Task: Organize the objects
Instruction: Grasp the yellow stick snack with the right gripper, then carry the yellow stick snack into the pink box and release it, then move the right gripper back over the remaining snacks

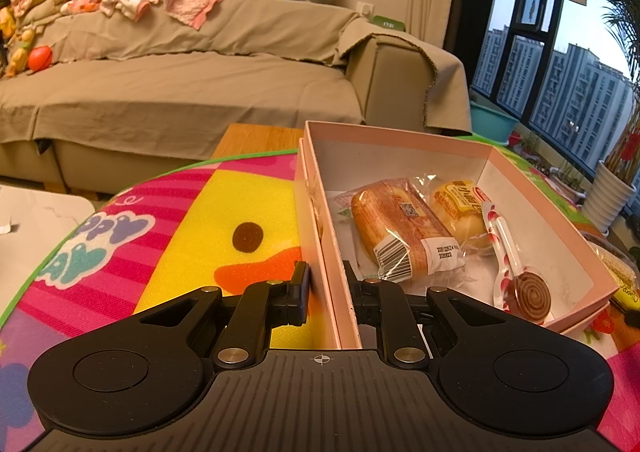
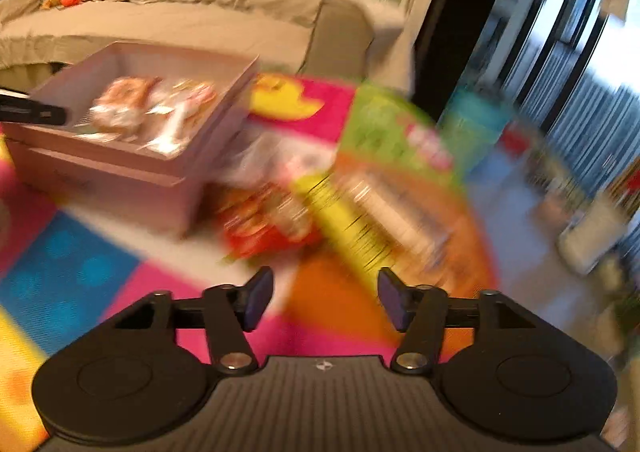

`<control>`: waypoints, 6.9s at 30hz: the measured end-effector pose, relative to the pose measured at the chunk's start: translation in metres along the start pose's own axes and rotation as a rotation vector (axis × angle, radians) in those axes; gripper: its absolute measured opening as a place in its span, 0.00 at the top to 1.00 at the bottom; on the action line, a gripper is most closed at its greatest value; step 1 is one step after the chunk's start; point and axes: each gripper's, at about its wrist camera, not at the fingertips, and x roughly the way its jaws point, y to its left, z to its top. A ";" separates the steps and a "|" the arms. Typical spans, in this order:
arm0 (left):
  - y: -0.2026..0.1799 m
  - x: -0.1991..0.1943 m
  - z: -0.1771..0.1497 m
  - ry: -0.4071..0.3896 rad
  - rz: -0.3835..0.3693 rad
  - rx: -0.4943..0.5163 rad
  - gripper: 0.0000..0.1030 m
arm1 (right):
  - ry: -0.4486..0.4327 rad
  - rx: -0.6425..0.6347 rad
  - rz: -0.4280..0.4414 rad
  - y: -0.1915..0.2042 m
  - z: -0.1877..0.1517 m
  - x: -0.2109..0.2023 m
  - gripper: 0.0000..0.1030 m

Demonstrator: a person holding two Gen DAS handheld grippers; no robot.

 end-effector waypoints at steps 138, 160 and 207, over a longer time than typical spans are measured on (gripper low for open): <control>0.001 0.002 -0.002 -0.022 0.000 -0.026 0.82 | 0.121 0.321 0.318 -0.016 0.133 0.162 0.68; 0.001 0.003 -0.001 -0.022 -0.006 -0.034 0.82 | 0.076 0.088 0.268 -0.038 0.015 -0.001 0.37; 0.002 0.003 -0.001 -0.021 -0.005 -0.033 0.82 | 0.008 -0.123 0.052 0.029 -0.022 -0.030 0.42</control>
